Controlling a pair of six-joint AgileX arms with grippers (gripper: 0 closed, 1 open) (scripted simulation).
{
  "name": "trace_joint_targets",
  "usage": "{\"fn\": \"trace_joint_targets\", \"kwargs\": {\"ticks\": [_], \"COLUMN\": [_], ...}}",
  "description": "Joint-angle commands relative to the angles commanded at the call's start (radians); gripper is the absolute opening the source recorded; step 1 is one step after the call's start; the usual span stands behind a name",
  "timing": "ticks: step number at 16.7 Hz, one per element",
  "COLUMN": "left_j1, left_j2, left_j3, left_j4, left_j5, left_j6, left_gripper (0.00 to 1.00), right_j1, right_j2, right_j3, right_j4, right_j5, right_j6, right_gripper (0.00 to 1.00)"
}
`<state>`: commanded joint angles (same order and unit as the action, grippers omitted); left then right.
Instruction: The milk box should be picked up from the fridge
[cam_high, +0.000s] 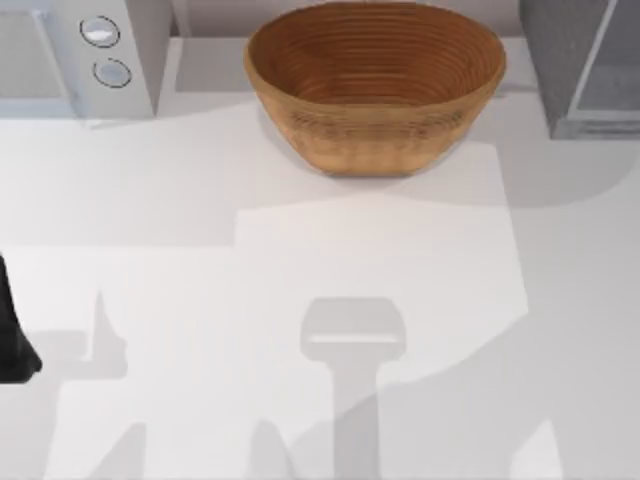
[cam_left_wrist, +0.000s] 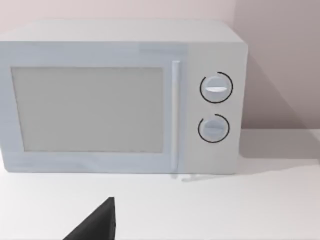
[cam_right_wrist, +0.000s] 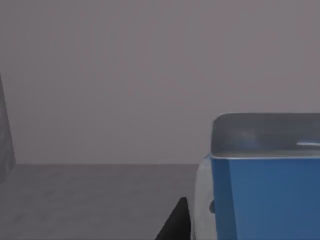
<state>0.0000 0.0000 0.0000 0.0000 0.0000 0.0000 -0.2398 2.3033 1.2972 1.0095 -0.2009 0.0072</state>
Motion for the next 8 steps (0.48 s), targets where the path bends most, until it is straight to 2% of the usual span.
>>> {"fn": "trace_joint_targets", "kwargs": {"ticks": [3,8], "left_j1": [0.0,0.0], "left_j2": [0.0,0.0], "left_j3": [0.0,0.0], "left_j4": [0.0,0.0], "left_j5": [0.0,0.0], "left_j6": [0.0,0.0], "left_gripper": [1.0,1.0], "right_j1": [-0.009,-0.04], "right_j2": [-0.044,-0.169], "right_j3": [-0.07,-0.343], "right_j4": [0.037,0.155], "right_j5": [-0.01,-0.041], "right_j6": [-0.003,0.0], "right_gripper": [0.0,0.0]}}
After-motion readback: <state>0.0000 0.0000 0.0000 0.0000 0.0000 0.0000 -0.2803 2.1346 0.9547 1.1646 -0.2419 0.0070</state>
